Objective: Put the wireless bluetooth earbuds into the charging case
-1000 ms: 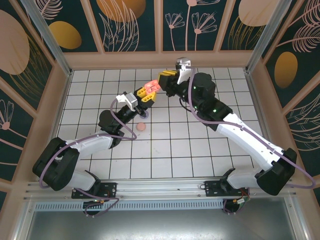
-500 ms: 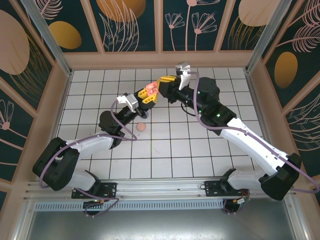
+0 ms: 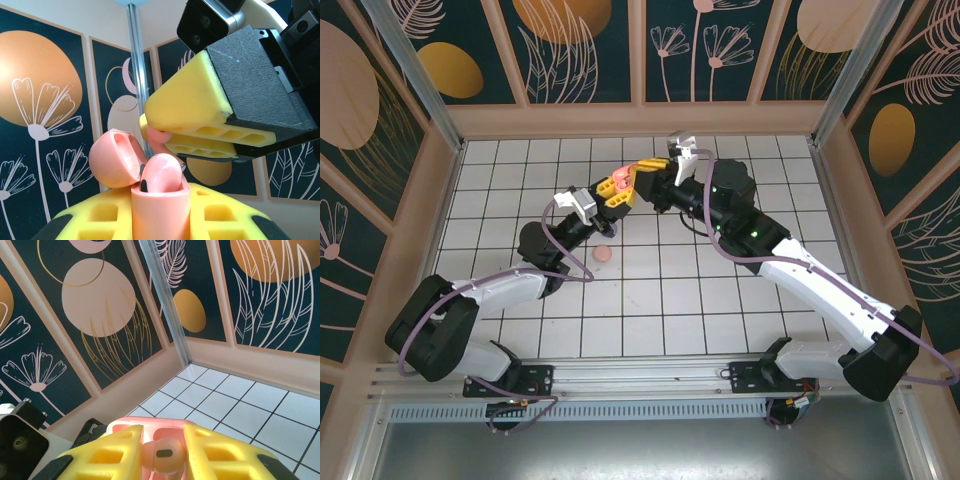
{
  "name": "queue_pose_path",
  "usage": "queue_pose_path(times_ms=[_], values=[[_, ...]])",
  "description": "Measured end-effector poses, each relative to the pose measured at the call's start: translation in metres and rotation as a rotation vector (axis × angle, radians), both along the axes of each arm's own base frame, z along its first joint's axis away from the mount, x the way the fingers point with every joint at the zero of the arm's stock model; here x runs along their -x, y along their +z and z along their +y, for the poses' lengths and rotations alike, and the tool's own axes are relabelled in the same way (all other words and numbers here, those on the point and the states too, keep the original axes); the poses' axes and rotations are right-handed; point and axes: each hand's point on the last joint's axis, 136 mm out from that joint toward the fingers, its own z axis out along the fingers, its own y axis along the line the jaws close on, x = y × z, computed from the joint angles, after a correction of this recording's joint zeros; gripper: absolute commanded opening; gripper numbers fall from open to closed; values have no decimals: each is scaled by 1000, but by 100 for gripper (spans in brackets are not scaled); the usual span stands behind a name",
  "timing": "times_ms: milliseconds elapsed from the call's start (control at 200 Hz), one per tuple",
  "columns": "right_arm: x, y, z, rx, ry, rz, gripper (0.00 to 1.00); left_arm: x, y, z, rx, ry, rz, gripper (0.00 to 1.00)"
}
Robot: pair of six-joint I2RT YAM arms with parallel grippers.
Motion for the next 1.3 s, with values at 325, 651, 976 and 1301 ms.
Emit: queue_pose_path(times_ms=[325,651,976,1301], values=[[-4,-1,-2,8,-27,-12,25,3,1,-1,-3,-12,-7,0],[-8,-2,-5,24,-52,-31,25,4,1,-2,-2,-16,-8,0],[-7,-4,-4,63,-64,-74,24,4,1,-2,0,-17,-6,0],[-7,-10,-3,86,-65,-90,24,4,0,-3,-4,-18,3,0]])
